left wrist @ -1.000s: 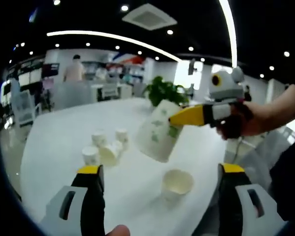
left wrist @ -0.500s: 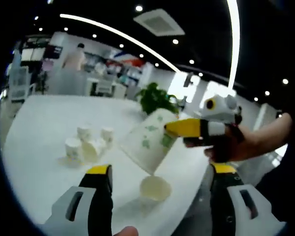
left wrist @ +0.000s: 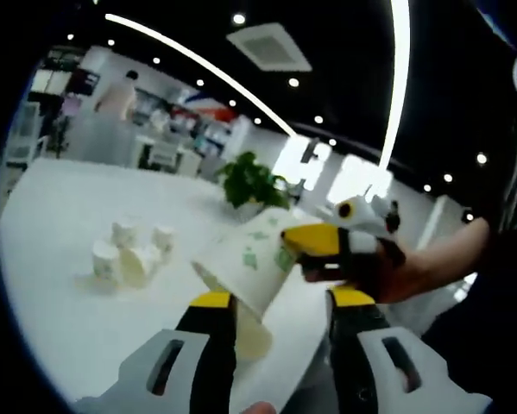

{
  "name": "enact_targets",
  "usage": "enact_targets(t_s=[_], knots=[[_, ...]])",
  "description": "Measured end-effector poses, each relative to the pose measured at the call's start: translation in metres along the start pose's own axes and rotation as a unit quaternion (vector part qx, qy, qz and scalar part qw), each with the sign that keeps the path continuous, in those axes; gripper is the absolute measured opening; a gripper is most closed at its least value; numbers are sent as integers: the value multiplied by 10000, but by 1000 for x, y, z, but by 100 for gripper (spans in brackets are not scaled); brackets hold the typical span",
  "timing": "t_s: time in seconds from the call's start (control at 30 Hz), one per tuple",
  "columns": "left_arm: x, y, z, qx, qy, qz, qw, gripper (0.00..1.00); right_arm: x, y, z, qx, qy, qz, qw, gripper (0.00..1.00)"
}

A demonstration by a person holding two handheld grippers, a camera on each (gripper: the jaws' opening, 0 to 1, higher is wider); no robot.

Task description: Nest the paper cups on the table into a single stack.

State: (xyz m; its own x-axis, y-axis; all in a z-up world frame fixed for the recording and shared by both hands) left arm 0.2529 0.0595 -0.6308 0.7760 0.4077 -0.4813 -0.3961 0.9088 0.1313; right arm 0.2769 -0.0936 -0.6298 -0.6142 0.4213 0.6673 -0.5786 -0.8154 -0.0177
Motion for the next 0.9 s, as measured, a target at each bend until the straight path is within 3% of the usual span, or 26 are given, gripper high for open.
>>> enact_targets(t_s=[0.13,0.4,0.9], knots=[[-2,3,3,-127,-80,-29,9999,25,1,4,-1,-113,-334,182,9992,35],[-5,7,3,-168,-56,-156,9997,13,6,7,-3,-124,-510,381,9979,35],[-9,5,6,-122,-82,-327,9994,8,0,11,-7,-190,-913,653,9935,35]])
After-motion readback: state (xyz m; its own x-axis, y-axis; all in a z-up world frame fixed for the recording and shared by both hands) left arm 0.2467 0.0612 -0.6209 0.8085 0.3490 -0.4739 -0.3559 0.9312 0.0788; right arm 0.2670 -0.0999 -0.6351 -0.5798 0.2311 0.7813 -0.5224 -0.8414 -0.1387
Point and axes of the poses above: the point that each gripper's makers call its tool centre point, and the gripper's own axes: y roughly backward along the fingers, x roughly to its left, z roughly out of its top, the point moved 7 cm from there along y, roughly backward along the fingers, and after that the axes turned 1 degree about z, right-handed, at the moved point
